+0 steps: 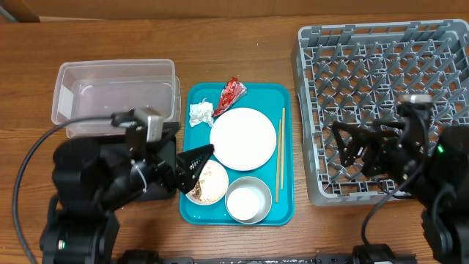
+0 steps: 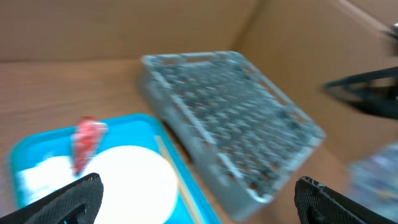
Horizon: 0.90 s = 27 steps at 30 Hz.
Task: Sort waste into correct bins and load items into the dishwasher
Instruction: 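Reach the left gripper down and grasp the small white cup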
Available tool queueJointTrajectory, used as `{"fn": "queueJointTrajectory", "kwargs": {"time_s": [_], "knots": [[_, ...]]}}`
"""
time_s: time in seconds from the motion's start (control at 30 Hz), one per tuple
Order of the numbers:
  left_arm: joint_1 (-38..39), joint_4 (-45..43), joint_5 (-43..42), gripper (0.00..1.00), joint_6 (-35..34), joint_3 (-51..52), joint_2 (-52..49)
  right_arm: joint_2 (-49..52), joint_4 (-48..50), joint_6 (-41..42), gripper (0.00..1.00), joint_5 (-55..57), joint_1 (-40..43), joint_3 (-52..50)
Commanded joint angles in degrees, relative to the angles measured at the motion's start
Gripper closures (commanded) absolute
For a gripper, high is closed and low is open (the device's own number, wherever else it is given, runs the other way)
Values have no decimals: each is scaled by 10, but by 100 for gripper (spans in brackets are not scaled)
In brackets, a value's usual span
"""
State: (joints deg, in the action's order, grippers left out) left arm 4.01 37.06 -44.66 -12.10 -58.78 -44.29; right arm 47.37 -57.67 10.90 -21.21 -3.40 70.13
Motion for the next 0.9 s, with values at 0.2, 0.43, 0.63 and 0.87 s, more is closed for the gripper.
{"fn": "queueJointTrajectory", "kwargs": {"time_s": [0.2,0.43,0.63,0.87], "knots": [[24,100,-89,0,-8,-21,-85,24,-3,3,0,-59,1,14],[196,246,224,10,-54,-21,-137,42,7,3,0,-59,1,14],[375,236,409,10,-131,-21,-211,74,4,21,0,-59,1,14],[444,224,487,23,-156,-21,-339,90,-14,29,0,-59,1,14]]}}
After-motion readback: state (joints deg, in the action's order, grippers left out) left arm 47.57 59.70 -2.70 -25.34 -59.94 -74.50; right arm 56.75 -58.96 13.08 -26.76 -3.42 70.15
